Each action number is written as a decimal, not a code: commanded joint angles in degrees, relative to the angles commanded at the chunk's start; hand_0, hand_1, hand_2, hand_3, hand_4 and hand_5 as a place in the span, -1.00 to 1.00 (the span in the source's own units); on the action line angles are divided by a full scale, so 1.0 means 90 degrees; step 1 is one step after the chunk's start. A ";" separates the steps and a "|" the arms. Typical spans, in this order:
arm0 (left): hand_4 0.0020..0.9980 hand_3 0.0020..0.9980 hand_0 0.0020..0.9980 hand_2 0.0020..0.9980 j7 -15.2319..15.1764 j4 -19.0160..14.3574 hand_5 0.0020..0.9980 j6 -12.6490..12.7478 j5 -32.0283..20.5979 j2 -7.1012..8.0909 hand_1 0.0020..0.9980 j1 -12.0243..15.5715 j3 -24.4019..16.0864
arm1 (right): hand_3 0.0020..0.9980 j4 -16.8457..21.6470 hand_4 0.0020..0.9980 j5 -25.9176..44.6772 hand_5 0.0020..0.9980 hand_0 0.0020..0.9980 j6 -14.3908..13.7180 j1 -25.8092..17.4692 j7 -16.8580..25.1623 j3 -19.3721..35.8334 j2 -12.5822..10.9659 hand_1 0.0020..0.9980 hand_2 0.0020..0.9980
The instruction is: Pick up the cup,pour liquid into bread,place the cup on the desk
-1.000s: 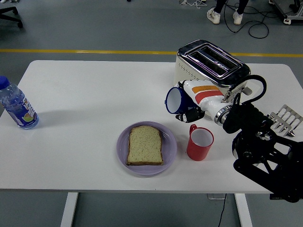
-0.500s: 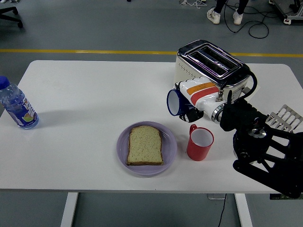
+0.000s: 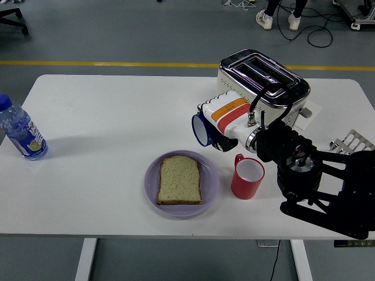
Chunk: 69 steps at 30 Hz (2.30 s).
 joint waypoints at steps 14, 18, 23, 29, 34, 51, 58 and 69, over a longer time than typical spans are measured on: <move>-0.52 0.01 0.27 0.30 -0.0002 -0.0003 0.72 -0.0001 -0.0018 0.0026 0.28 0.0006 -0.0001 | 0.14 -0.0012 0.16 -0.0485 -1.00 -0.20 0.0532 0.0664 -0.0289 -0.0939 0.0280 -0.20 0.11; -0.52 0.01 0.27 0.30 -0.0002 -0.0002 0.71 -0.0001 -0.0029 0.0027 0.28 0.0012 -0.0010 | 0.14 0.0004 0.15 -0.0528 -1.00 -0.21 0.0580 0.0683 -0.0289 -0.0997 0.0293 -0.20 0.11; -0.52 0.01 0.27 0.30 -0.0002 -0.0002 0.71 -0.0001 -0.0022 0.0026 0.28 0.0019 -0.0013 | 0.14 -0.0011 0.15 -0.0536 -1.00 -0.21 0.0571 0.0699 -0.0289 -0.1029 0.0323 -0.18 0.11; -0.52 0.01 0.27 0.30 0.0000 -0.0003 0.72 -0.0003 -0.0017 0.0025 0.28 0.0026 -0.0012 | 0.14 -0.0043 0.14 -0.0490 -1.00 -0.20 0.0350 0.0625 -0.0289 -0.0922 0.0330 -0.18 0.11; -0.52 0.01 0.27 0.30 -0.0001 -0.0004 0.72 -0.0003 -0.0007 0.0029 0.28 0.0036 -0.0020 | 0.14 -0.0110 0.14 -0.0252 -1.00 -0.20 0.0009 0.0383 -0.0289 -0.0684 0.0294 -0.18 0.11; -0.52 0.01 0.27 0.31 0.0001 0.0005 0.72 -0.0004 0.0040 0.0018 0.28 0.0100 -0.0024 | 0.14 0.0208 0.13 0.2381 -1.00 -0.15 -0.1976 -0.1218 0.0194 0.1337 -0.0023 -0.13 0.12; -0.52 0.01 0.27 0.31 0.0002 0.0011 0.72 -0.0006 0.0071 0.0018 0.28 0.0122 -0.0012 | 0.14 0.0493 0.12 0.3705 -1.00 -0.14 -0.2380 -0.2136 0.0883 0.2610 -0.0078 -0.13 0.13; -0.52 0.01 0.27 0.30 0.0003 0.0012 0.72 -0.0008 0.0133 0.0020 0.28 0.0120 -0.0016 | 0.15 0.0911 0.13 0.4910 -1.00 -0.14 -0.2327 -0.3366 0.1611 0.4519 -0.0026 -0.11 0.15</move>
